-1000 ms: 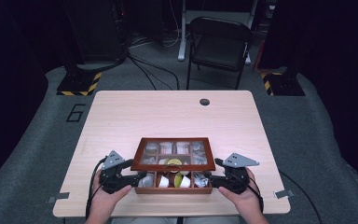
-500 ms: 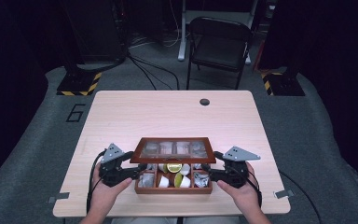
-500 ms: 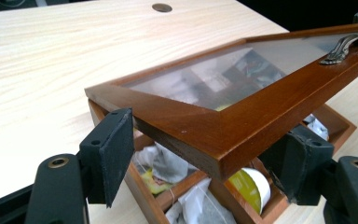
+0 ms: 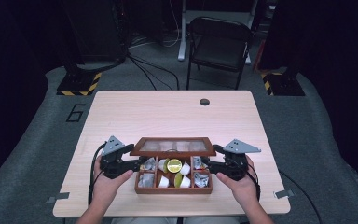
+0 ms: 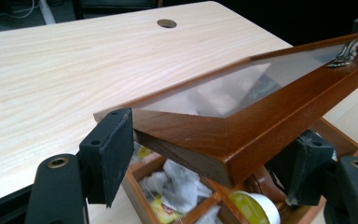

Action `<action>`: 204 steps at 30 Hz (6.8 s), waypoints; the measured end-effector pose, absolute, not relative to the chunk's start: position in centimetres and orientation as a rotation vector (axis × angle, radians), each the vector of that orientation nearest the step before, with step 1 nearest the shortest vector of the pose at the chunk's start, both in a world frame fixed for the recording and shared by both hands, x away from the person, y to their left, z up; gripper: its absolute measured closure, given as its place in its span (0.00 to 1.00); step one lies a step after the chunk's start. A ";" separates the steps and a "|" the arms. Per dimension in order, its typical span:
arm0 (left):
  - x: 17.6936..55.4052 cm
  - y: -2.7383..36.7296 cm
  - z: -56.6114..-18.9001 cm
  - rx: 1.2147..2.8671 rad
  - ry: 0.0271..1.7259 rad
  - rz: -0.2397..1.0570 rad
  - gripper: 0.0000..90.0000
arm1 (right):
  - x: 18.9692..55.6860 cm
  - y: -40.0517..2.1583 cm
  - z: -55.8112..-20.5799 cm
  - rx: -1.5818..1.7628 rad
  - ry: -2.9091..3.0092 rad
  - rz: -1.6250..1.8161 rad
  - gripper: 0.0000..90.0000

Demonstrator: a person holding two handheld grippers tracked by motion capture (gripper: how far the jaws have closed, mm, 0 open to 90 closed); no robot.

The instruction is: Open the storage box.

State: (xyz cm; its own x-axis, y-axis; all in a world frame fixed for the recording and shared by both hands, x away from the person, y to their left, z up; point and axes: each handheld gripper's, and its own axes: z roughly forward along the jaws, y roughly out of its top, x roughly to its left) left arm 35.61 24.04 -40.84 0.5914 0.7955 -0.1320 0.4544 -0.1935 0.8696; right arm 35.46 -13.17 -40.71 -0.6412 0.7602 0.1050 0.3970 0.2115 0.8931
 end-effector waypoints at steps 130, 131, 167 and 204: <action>46.4 23.1 -46.8 1.727 1.159 0.411 0.40 | 47.2 -11.8 -45.7 1.355 2.093 1.330 0.44; 46.4 23.2 -46.8 1.725 1.162 0.405 0.40 | 47.2 -11.7 -45.8 1.353 2.093 1.329 0.44; 48.0 23.0 -47.1 1.719 1.242 0.421 0.53 | 49.0 -11.5 -46.1 1.388 2.066 1.300 0.56; 49.2 23.7 -47.8 1.682 1.307 0.340 0.58 | 51.1 -11.6 -46.6 1.462 2.104 1.302 0.59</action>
State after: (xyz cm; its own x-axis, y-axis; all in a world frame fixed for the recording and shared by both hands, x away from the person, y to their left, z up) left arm 49.22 23.71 -47.78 0.3911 0.8653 -0.3135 0.6026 0.0167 0.7979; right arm 51.05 -11.57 -46.56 -0.4563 0.8513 0.2590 0.6117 0.0887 0.7861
